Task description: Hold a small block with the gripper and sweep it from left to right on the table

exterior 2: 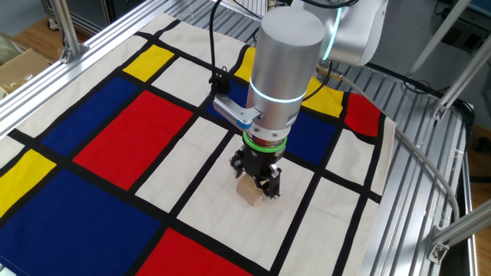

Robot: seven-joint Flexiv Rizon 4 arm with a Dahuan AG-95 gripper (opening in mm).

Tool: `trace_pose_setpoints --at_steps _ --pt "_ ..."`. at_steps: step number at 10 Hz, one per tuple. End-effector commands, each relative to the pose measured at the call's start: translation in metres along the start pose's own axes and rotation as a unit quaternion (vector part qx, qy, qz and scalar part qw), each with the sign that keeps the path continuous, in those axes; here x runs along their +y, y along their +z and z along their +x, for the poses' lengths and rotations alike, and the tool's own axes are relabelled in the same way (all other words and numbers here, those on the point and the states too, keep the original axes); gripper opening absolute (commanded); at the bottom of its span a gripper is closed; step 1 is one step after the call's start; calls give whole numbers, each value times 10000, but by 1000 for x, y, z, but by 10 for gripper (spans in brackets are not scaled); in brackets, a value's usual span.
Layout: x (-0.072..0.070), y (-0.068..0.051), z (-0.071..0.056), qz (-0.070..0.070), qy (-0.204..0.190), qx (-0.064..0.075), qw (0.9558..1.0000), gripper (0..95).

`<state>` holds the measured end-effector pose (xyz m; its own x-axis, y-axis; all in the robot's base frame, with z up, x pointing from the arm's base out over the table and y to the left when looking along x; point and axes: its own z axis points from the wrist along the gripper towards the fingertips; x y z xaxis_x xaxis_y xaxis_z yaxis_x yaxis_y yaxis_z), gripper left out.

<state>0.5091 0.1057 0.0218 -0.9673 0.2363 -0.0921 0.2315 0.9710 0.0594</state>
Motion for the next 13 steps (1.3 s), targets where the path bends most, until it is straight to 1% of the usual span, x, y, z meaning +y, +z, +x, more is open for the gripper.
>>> trace_pose_setpoints --at_steps 1,4,5,6,7,8,9,11,12,13 --pt "0 -4 -1 -99 10 8 10000 950" --pt "-3 -22 -7 -143 12 40 9999 950" --pt "-4 -24 -7 -135 11 61 9999 950" --pt "-7 -31 -7 -104 -8 68 9999 950" --pt "-10 -36 -7 -92 -19 89 9999 760" --pt "-12 -39 -6 -78 -19 89 9999 760" --pt "-14 -42 -6 -29 -25 97 9999 760" --pt "-16 -44 -5 28 -35 87 10000 760" --pt "-17 -46 -5 46 -45 78 9999 950" --pt "-19 -47 -4 72 -49 79 9999 950"
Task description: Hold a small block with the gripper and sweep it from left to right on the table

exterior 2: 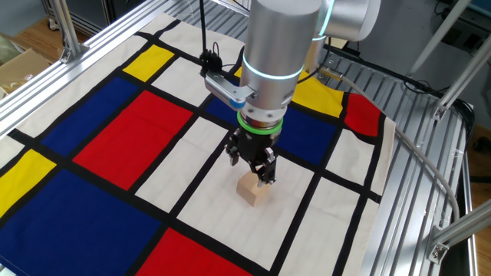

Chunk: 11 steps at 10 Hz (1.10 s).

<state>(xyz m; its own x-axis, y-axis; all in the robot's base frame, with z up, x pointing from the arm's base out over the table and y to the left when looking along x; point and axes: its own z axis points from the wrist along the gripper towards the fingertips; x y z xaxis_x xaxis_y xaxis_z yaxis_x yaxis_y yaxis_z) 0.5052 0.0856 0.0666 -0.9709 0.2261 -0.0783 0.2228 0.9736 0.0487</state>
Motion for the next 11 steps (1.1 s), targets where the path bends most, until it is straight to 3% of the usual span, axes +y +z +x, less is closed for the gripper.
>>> trace_pose_setpoints --at_steps 1,5,9,11 --pt "-3 -4 2 25 14 41 10000 760" --pt "-9 -9 4 33 0 81 10000 760" --pt "-9 -10 3 29 -79 121 9999 0" --pt "-9 -9 3 128 -94 176 9997 0"
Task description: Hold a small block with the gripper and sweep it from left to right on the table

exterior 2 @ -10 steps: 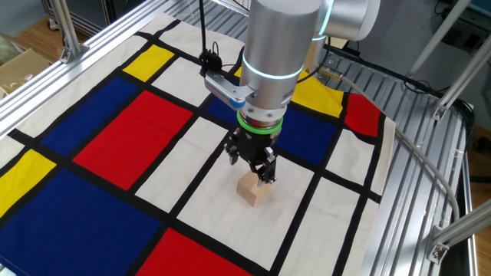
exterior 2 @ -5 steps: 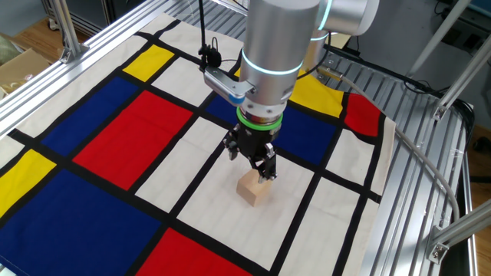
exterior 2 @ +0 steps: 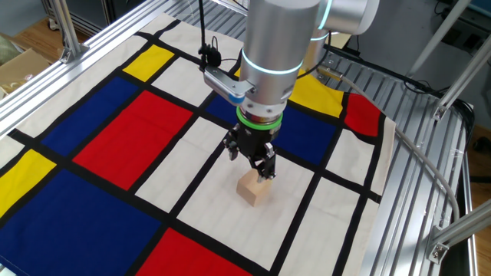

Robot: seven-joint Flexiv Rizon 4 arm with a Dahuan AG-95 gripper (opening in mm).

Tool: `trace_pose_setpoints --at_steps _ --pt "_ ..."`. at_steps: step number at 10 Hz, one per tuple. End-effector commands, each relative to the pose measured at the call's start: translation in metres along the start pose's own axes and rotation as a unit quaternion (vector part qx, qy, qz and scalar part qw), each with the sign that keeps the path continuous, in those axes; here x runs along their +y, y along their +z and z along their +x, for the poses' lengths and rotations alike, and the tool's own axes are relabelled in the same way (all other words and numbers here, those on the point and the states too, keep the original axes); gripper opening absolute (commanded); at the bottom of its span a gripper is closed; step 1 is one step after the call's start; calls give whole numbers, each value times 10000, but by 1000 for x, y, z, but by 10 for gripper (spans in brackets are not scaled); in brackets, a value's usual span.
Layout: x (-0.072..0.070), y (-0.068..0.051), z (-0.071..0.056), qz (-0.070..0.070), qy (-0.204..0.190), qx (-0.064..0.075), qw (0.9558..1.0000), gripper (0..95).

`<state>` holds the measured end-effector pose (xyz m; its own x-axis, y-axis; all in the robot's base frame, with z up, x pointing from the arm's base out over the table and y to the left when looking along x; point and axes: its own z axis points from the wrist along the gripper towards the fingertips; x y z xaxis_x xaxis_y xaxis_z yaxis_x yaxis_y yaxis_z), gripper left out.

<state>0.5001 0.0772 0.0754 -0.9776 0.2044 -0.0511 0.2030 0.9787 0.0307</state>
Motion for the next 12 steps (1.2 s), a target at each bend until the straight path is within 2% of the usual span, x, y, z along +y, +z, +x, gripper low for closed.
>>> trace_pose_setpoints --at_steps 1,2,3,6,12 --pt "-1 0 0 37 36 68 10000 0" --pt "-1 1 -1 -121 145 43 9998 0" --pt "-1 1 -2 -70 92 38 9999 0" --pt "-2 2 -4 -121 89 81 9999 0" --pt "-3 2 -4 -157 72 59 9998 0"
